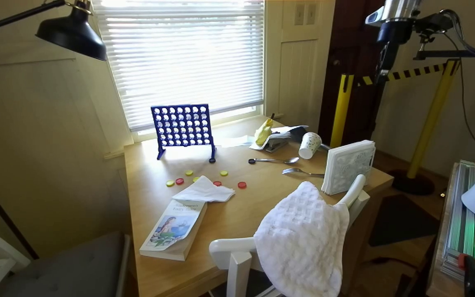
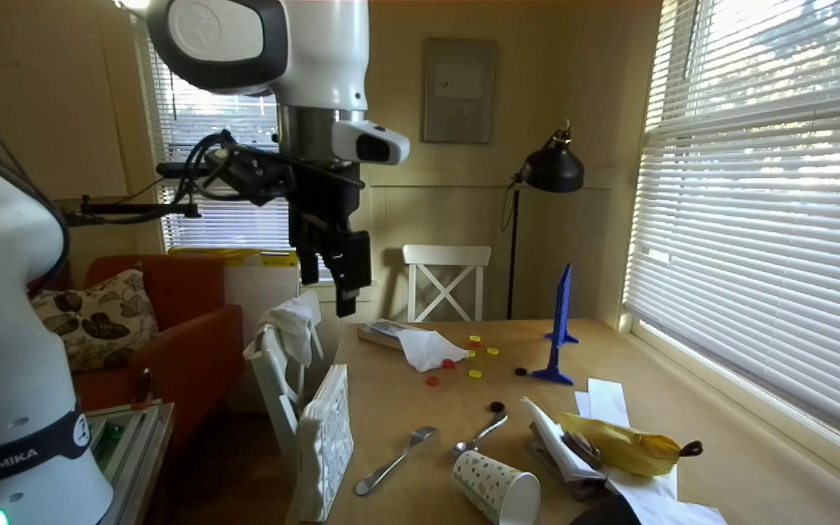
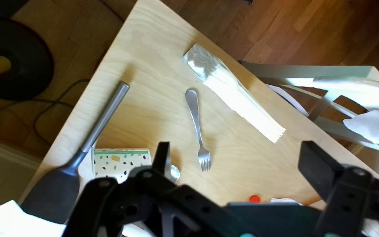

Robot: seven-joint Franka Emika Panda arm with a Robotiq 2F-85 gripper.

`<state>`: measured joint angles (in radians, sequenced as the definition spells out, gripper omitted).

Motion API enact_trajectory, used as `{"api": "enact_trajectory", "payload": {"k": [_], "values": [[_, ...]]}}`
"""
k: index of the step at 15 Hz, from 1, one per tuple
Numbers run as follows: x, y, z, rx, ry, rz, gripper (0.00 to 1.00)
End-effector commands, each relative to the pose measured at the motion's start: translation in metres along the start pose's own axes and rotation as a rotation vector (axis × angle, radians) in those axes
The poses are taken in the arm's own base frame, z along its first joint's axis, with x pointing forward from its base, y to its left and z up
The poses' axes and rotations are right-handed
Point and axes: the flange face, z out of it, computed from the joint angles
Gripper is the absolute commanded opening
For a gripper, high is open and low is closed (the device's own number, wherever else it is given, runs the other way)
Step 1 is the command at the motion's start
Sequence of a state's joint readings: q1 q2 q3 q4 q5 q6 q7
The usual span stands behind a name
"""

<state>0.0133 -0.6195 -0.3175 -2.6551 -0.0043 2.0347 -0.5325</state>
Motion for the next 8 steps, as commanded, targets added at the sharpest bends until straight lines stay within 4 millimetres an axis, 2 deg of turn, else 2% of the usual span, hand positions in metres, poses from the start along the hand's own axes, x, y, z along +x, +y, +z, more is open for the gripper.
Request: {"api": "enact_trajectory", "payload": {"k": [1,4,6,8], "values": [[-0.01,0.036,-0.032,0.046,0.019,-0.088,1.0],[-0.014,0.066,-0.05,0.126,0.022,-0.176,1.0],[-0.011,0.09,-0.06,0.106,0.055,-0.117,1.0],[0.003,0.114,-0.067,0.071,0.132,0.021,1.0]]}}
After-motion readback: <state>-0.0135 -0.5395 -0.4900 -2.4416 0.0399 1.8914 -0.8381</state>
